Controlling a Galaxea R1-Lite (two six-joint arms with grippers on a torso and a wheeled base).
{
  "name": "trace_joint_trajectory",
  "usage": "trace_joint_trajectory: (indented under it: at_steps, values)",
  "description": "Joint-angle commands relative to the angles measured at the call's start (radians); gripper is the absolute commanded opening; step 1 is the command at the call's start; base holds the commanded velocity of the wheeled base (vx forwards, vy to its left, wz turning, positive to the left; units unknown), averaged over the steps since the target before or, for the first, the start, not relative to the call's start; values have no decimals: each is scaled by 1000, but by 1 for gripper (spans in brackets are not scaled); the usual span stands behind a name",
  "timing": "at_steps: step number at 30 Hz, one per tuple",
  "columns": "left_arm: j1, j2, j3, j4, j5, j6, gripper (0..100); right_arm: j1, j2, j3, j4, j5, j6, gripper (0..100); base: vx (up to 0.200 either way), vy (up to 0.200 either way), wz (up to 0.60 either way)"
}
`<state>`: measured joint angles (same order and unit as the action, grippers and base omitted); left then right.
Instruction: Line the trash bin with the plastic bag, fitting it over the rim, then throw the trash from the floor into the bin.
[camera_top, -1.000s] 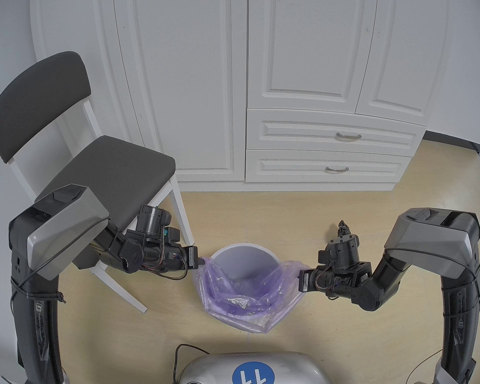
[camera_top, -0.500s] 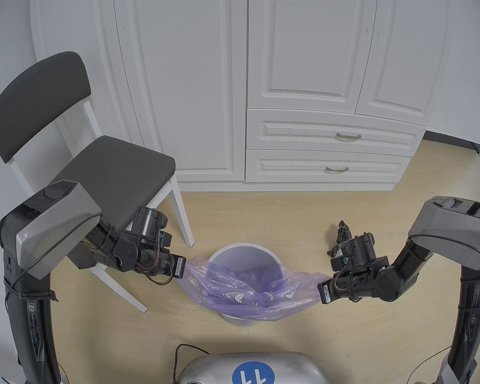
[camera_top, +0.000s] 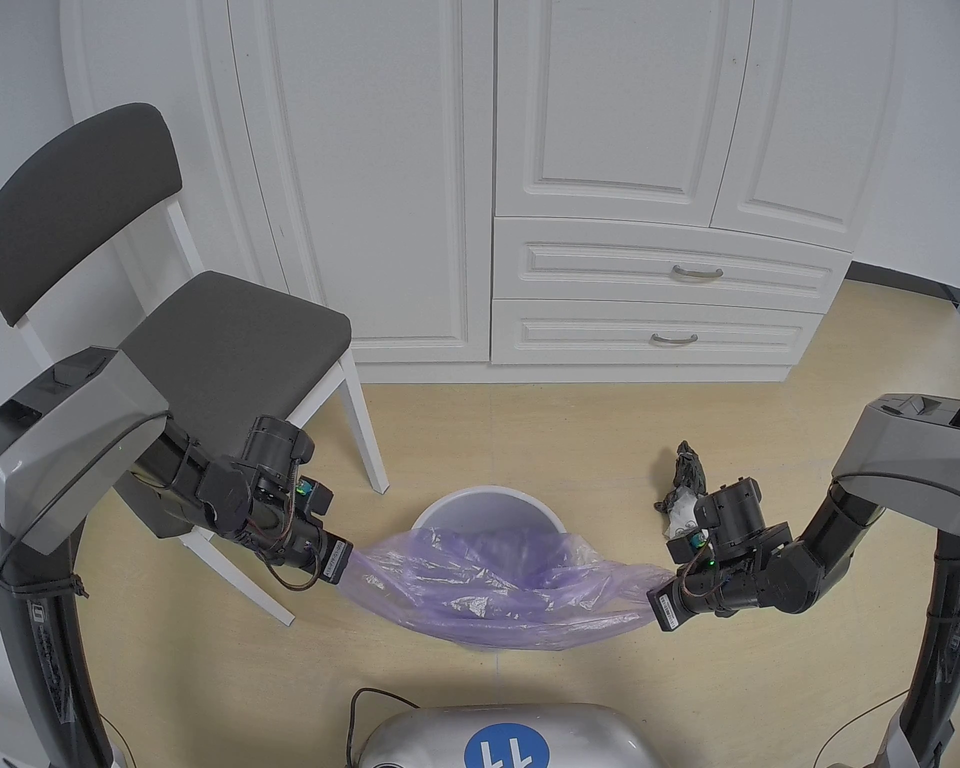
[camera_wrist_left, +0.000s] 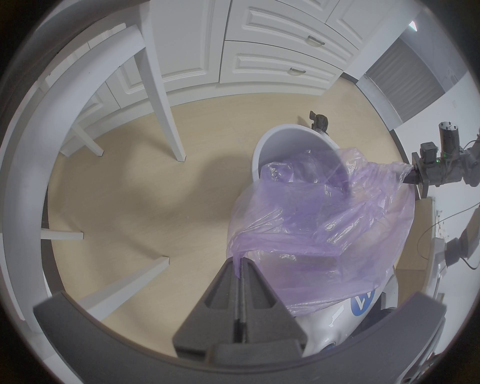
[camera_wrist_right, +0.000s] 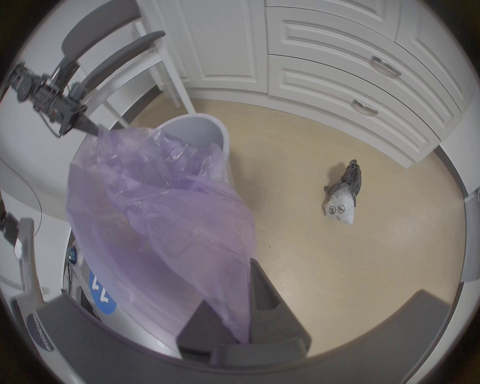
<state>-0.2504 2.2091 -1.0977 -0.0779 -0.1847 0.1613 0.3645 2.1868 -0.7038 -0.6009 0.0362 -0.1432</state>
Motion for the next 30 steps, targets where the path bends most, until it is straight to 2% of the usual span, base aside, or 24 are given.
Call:
trace_joint_trajectory:
  at_steps: [1,11,16,22,25,30]
  values:
    - [0,-8,9,-3,-6,7,0,7,-10,21,3,4,-13,0,0,0,0]
    - [3,93,-31,-2,-7,4,0,28,103,3,-5,2,-16,0,0,0,0]
    - [11,11,-8,7,-9,6,0,17,28,18,1,4,-19,0,0,0,0]
    - [34,-77,28,13,-47,9,0,8,-59,47,4,7,-29,0,0,0,0]
    - [57,-97,21,64,-52,38,0,-12,-85,49,67,7,-85,0,0,0,0]
    - [76,-91,-13,159,-62,104,0,-1,-85,38,135,5,-102,0,0,0,0]
